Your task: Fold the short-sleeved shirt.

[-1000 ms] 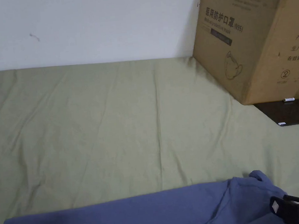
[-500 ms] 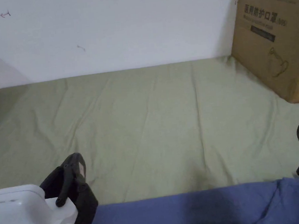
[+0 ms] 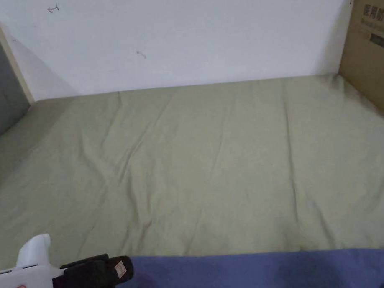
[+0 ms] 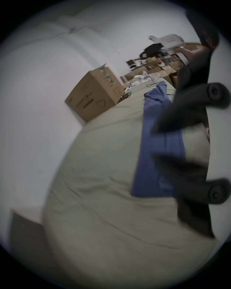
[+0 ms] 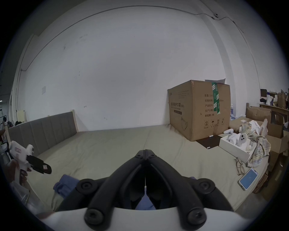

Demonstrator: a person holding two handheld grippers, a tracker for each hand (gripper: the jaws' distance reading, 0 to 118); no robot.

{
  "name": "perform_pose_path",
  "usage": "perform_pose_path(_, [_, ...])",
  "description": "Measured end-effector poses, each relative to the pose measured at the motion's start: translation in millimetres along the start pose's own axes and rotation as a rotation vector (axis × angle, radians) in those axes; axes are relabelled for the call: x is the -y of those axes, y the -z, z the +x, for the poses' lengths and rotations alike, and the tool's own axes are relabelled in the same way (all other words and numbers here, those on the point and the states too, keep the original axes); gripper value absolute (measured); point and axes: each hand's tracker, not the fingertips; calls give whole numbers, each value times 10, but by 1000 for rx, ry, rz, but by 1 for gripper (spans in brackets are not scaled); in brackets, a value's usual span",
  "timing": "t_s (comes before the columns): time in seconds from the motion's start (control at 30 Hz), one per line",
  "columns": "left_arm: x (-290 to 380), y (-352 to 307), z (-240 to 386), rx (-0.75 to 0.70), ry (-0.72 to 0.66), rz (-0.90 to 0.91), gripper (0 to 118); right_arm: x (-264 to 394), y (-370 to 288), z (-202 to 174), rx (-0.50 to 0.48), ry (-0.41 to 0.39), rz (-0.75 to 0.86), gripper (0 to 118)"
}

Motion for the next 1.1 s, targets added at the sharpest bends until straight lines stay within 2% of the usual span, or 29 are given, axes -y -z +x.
perform_pose_path(0.03, [-9,58,-150,-34,-23,-37,118,16,7,4,-3,-3,-10,0])
perform_pose_path(0.1, [62,168,-371,2,-54,-52,112,53,44,-27,2,-14,-36,0])
perform_pose_path(0.2, [125,405,-659,65,-179,-106,114,103,112,-56,3,-22,-80,0])
perform_pose_path(0.27, [151,624,-834,178,-260,-130,116,122,168,-95,-4,-10,-122,0])
perform_pose_path(0.37, [122,798,-909,389,-355,-48,116,143,234,-144,-14,9,-162,0])
perform_pose_path(0.4, [125,931,-915,449,-430,-59,116,148,248,-158,-15,12,-171,0])
perform_pose_path(0.47, [144,1089,-878,530,-490,-115,114,151,267,-178,-18,17,-184,0])
perform_pose_path(0.5, [176,1187,-821,508,-461,-142,99,153,285,-200,-21,20,-190,0])
perform_pose_path(0.53, [212,1282,-788,437,-432,-150,69,154,290,-206,-22,22,-194,0])
perform_pose_path(0.57, [266,1435,-744,290,-380,-188,20,156,296,-211,-24,24,-199,0])
perform_pose_path(0.6, [309,1465,-906,74,-296,-221,2,157,301,-215,-26,25,-206,0])
perform_pose_path(0.63, [342,1365,-910,223,-306,-146,2,172,314,-207,-26,27,-211,0])
perform_pose_path(0.67, [262,1344,-837,263,-294,-118,2,174,315,-206,-26,31,-217,0])
perform_pose_path(0.73, [236,1237,-669,146,-241,-152,2,169,312,-200,-27,41,-228,0])
perform_pose_path(0.83, [88,925,-223,-95,22,-127,2,123,300,-191,-36,56,-242,0])
perform_pose_path(0.93, [182,605,417,-535,591,-63,2,75,250,-203,-40,57,-238,0])
perform_pose_path(0.97, [248,580,527,-692,709,-57,2,62,226,-202,-40,59,-234,0])
perform_pose_path(1.0, [327,533,644,-789,783,-70,2,51,204,-198,-40,64,-233,0])
perform_pose_path(1.03, [354,509,705,-801,806,-71,2,47,185,-192,-41,71,-236,0])
perform_pose_path(1.07, [353,469,791,-735,760,-68,2,33,157,-181,-47,81,-235,0])
perform_pose_path(1.1, [326,450,889,-574,648,-85,3,19,130,-167,-57,86,-233,0])
